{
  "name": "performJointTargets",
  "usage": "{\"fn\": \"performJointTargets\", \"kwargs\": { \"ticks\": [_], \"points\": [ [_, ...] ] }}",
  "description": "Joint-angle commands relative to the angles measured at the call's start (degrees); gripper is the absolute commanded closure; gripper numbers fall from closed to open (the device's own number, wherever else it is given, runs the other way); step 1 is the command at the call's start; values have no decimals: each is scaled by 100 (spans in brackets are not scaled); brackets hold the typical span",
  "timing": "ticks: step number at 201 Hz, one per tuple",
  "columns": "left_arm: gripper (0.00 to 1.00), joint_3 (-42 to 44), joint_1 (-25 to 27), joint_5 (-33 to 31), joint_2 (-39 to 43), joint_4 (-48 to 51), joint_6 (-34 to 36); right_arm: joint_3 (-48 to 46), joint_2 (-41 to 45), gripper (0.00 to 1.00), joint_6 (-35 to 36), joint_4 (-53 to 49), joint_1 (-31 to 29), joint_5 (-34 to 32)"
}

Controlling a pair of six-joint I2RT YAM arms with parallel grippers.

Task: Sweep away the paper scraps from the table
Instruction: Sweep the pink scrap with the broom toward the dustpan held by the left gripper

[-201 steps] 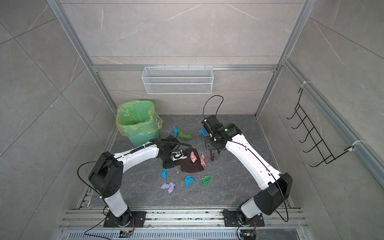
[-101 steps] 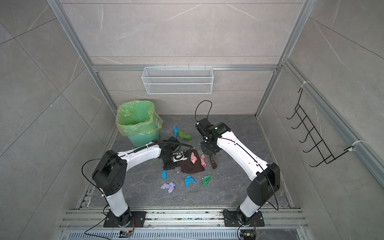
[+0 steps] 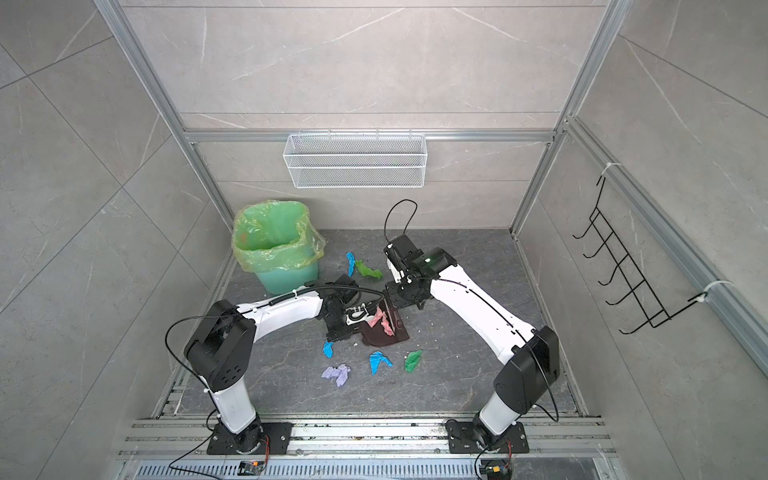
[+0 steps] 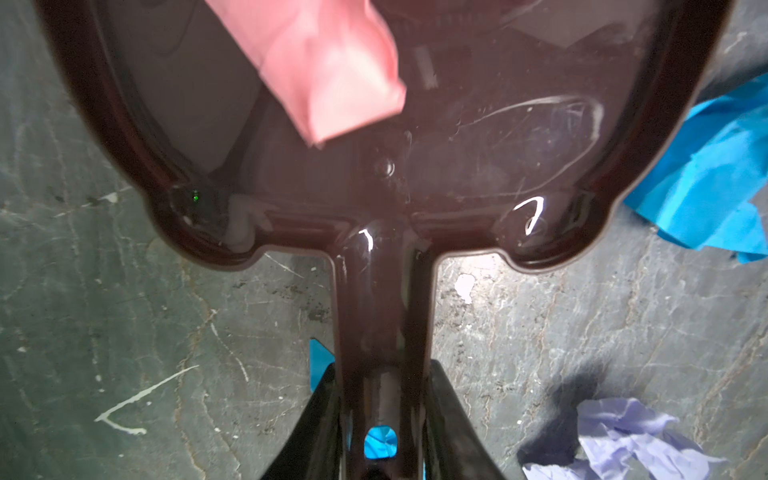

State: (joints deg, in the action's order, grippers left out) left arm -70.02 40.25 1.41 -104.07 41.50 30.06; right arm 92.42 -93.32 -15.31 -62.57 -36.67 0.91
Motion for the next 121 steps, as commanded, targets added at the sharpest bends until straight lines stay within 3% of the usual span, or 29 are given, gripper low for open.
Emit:
{"fn": "performJointTargets", "kwargs": {
  "ticks": [1,42,121],
  "points": [
    [100,82,29,41,270,-294,-222,-70,142,100,76,-85,-102,412],
    [100,135,27,-7,375,-474,-366,228,505,100,107,-297,-102,-161],
    [100,-49,1,-78,713,-491,-607,-80,1393,100,-181,-247,-92,-2328]
  ]
}}
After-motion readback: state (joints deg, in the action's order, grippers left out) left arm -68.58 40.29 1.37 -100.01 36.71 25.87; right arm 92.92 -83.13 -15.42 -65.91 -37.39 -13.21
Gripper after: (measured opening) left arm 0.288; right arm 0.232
